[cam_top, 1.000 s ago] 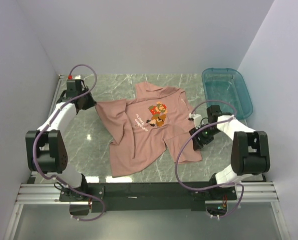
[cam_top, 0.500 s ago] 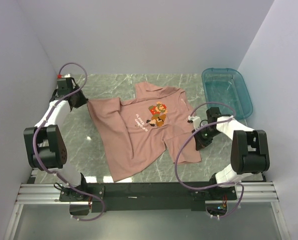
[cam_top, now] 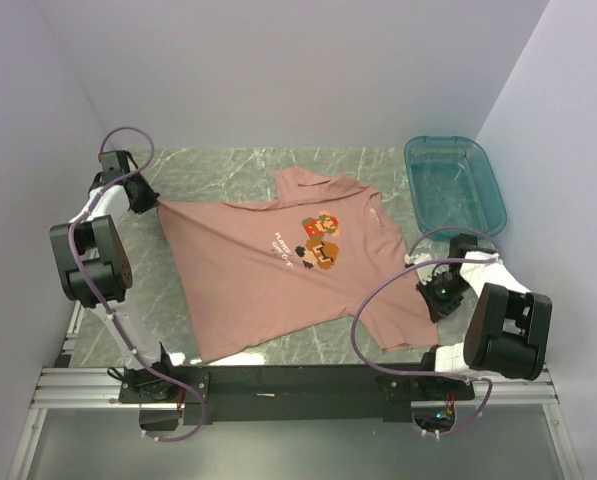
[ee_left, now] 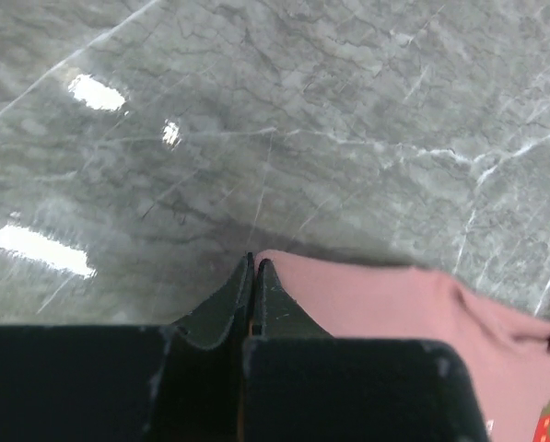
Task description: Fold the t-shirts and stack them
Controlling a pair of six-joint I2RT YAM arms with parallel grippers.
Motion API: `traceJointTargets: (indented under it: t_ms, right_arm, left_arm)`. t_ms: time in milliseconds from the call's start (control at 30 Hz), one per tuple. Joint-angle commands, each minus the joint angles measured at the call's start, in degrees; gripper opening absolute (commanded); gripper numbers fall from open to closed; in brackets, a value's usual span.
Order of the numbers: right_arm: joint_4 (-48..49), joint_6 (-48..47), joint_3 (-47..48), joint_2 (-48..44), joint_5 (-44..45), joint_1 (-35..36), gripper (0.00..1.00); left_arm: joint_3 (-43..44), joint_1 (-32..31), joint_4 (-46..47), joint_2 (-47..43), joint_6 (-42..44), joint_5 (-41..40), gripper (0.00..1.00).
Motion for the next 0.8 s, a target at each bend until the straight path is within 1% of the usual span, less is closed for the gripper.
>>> traceJointTargets:
  t_ms: [0, 133, 233, 333, 367, 400, 433, 467, 500, 533, 567, 600, 633, 667, 700, 733, 767]
  right_arm:
    - [-4.09, -6.62, -2.17, -2.98, 6.90, -2.66, 0.00]
    - [-4.89, -9.07, -3.31, -5.28, 9.62, -4.59, 0.00]
    - [-5.59, -10.57, -3.93, -7.03, 10.60, -5.47, 0.00]
    - [-8.84, -11.89, -3.14, -8.00, 8.67, -5.74, 0.00]
    - [-9.45, -11.81, -1.66, -8.35, 6.40, -5.82, 0.02]
    - [-11.02, -11.72, -0.60, -9.40, 4.73, -5.91, 0.17]
    - [-11.82, -11.54, 0.71, -9.85, 3.23, -5.91, 0.27]
    - [-12.61, -11.11, 4.12, -10.20, -1.14, -5.48, 0.44]
    - [-14.01, -10.67, 6.33, -10.11, -3.27, -4.87, 0.49]
    - [-14.64, -9.27, 8.44, -9.59, -5.20, -3.81, 0.51]
    - [-15.08, -8.13, 12.72, -8.72, -7.05, -2.06, 0.52]
    - [-14.91, -6.64, 14.94, -6.62, -10.03, 2.13, 0.52]
    - [-14.39, -3.14, 17.14, -5.38, -11.45, 5.04, 0.52]
    - [-13.34, -0.84, 21.34, -3.98, -12.51, 7.68, 0.52]
    - [-10.45, 4.05, 23.64, -0.83, -14.34, 13.19, 0.52]
    - [-8.77, 6.45, 26.19, 1.20, -15.15, 14.73, 0.52]
    - [-7.02, 9.08, 32.04, 5.92, -15.85, 17.70, 0.52]
  left_arm:
    - [5.30, -0.02, -0.30, 1.57, -0.18, -0.75, 0.00]
    - [7.59, -0.02, -0.74, 3.85, 0.00, -0.31, 0.00]
    - [7.42, -0.11, -0.22, 4.82, -0.26, 1.35, 0.00]
    - [6.28, -0.29, 0.39, 5.26, -0.35, 2.67, 0.00]
    - [5.84, -0.29, 0.57, 5.18, -0.35, 2.85, 0.00]
    - [5.31, -0.37, 0.83, 5.00, -0.35, 2.94, 0.00]
    - [3.92, -0.37, 1.19, 4.30, -0.35, 3.20, 0.00]
    - [3.12, -0.37, 1.97, 3.95, -0.53, 3.38, 0.00]
    - [2.41, -0.37, 2.41, 3.51, -0.79, 3.64, 0.00]
    - [0.84, -0.29, 2.68, 2.64, -0.97, 3.82, 0.00]
    - [0.04, -0.37, 3.64, 2.37, -1.14, 4.43, 0.00]
    - [-0.66, -0.55, 3.74, 1.93, -1.14, 4.61, 0.00]
    - [-1.36, -0.64, 3.65, 1.49, -1.06, 4.61, 0.00]
    - [-1.63, -0.72, 3.56, 1.40, -0.88, 4.79, 0.00]
    - [-1.98, -0.90, 3.47, 1.05, -0.62, 4.96, 0.00]
    - [-2.16, -0.90, 3.39, 0.87, -0.53, 5.05, 0.00]
    - [-2.25, -0.99, 3.39, 0.70, -0.44, 5.23, 0.00]
